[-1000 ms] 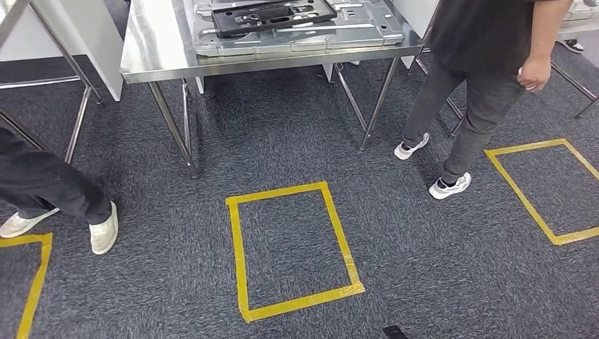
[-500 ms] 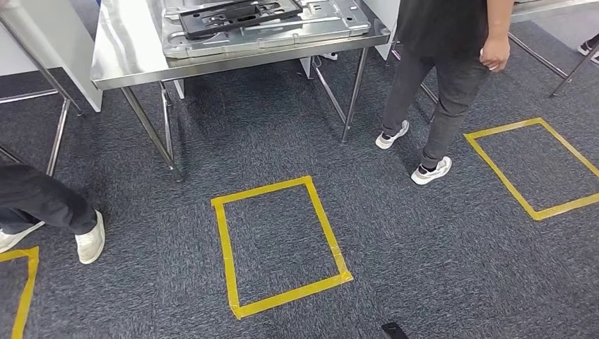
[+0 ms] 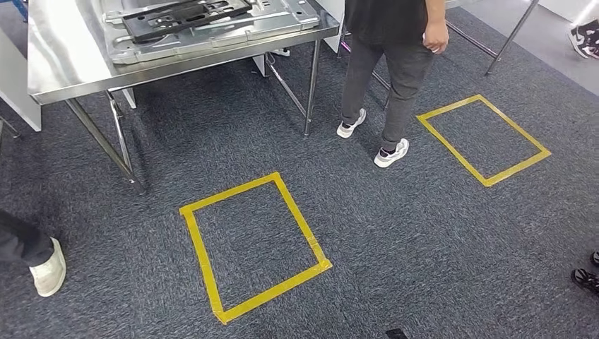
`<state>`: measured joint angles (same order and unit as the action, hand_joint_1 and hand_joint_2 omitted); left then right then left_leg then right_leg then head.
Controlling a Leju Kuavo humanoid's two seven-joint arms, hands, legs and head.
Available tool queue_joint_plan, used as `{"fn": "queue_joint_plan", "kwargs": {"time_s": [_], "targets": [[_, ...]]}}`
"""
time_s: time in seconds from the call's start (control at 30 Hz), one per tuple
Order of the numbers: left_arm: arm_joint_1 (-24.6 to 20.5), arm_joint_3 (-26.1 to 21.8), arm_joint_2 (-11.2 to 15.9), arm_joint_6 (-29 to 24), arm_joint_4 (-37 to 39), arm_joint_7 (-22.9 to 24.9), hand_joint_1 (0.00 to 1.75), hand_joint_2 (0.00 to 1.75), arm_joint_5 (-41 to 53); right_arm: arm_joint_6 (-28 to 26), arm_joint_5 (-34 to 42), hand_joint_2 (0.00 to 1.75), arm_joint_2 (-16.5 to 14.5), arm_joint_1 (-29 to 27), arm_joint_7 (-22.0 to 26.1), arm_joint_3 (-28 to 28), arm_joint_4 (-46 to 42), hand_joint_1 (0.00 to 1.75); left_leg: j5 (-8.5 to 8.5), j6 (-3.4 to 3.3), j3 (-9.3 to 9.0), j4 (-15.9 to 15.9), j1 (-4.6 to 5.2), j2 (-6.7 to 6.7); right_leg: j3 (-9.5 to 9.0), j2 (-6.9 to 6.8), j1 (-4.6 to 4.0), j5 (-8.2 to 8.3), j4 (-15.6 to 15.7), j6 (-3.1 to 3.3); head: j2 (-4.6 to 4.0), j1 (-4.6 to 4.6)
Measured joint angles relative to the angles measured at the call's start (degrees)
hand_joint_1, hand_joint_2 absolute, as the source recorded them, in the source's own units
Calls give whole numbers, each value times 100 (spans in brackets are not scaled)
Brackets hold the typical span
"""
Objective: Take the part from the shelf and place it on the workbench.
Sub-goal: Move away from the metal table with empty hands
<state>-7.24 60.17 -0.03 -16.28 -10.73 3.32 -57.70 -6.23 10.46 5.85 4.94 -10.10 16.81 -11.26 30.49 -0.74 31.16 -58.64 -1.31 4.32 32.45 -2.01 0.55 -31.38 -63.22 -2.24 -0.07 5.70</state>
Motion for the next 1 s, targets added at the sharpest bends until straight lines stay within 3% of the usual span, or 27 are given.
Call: {"fn": "queue_joint_plan", "kwargs": {"time_s": [0.07,0.1,0.17,0.23,0.3,0.37,0.4,0.47,0.53,0.6,0.67,0.7,0.77,0.8,0.87,0.9,0.93,1.0], "targets": [[-6,0,-1,0,0,-1,0,0,2,-8,18,0,5,19,-1,0,2,0,-3,53,2,1,16,112,-254,-221,-60,148,557,72,0,22],[-6,0,-1,0,-1,-2,0,0,4,-11,26,0,5,24,0,0,2,0,-9,86,1,6,22,171,-270,-263,-91,130,636,110,0,14],[-10,0,-2,0,-2,-2,0,0,5,-16,31,0,7,10,0,0,3,0,-9,155,-17,24,17,241,-250,-165,-93,166,679,194,0,-9],[-20,0,-2,0,-4,-4,0,0,9,-17,34,0,8,-4,1,0,8,0,133,207,30,-124,0,-75,-267,-57,-67,233,754,278,0,-53],[-12,0,1,0,-4,-8,0,0,12,-17,36,0,6,11,1,0,13,0,481,219,293,-708,-5,-445,-261,64,-62,277,788,334,0,-126],[10,0,4,0,-4,-9,0,0,12,-15,40,0,3,23,1,0,14,0,738,210,610,-1372,13,-480,-241,216,-81,284,770,353,0,-191],[17,0,4,0,-4,-10,0,0,12,-16,44,0,1,17,1,0,15,0,716,205,675,-1488,20,-473,-235,294,-88,282,753,356,0,-218],[20,0,4,0,-4,-19,0,0,12,-18,57,0,1,4,2,0,17,0,367,188,503,-1092,24,-521,-225,456,-84,261,695,338,0,-250],[18,0,5,0,-4,-32,0,0,13,-25,78,0,0,8,19,0,17,0,67,156,191,-423,-5,-825,-181,607,-70,212,591,285,0,-267],[17,1,7,0,-4,-43,0,0,14,-36,93,0,-1,21,46,0,17,0,41,112,69,-153,-15,-1013,-103,750,-50,187,514,215,0,-259],[19,2,10,0,-3,-54,0,0,15,-40,102,0,-4,19,60,0,17,0,45,58,61,-130,-4,-880,-48,905,-25,208,509,154,0,-242],[17,2,14,0,-2,-65,0,0,15,-39,107,0,-5,11,64,0,17,0,38,30,54,-118,-8,-798,-20,872,-25,192,480,127,0,-235],[13,2,14,0,-2,-93,0,0,16,-43,115,0,2,13,78,-1,18,0,29,-17,45,-96,-23,-613,155,601,-33,-3,149,68,0,-163],[17,2,14,1,-1,-106,0,0,17,-44,122,0,3,22,87,-1,18,0,34,-32,44,-94,-16,-504,322,410,-35,-179,-182,34,0,-114],[33,2,15,2,-1,-114,0,0,18,-43,137,0,-4,32,96,-1,16,0,54,-48,44,-95,1,-291,672,251,-11,-467,-893,-12,0,-42],[35,2,17,2,0,-115,0,0,19,-42,143,0,-9,21,97,0,16,0,66,-47,40,-96,9,-195,749,222,-2,-482,-1061,-17,0,-25],[32,2,19,2,0,-116,0,0,18,-41,145,0,-13,5,97,0,17,0,78,-45,31,-96,17,-114,719,201,2,-384,-1013,-8,0,-9],[19,2,16,2,-1,-117,0,0,19,-43,144,0,-7,-17,97,0,19,0,100,-29,-1,-93,30,16,377,84,-28,12,-329,64,0,17]]}}
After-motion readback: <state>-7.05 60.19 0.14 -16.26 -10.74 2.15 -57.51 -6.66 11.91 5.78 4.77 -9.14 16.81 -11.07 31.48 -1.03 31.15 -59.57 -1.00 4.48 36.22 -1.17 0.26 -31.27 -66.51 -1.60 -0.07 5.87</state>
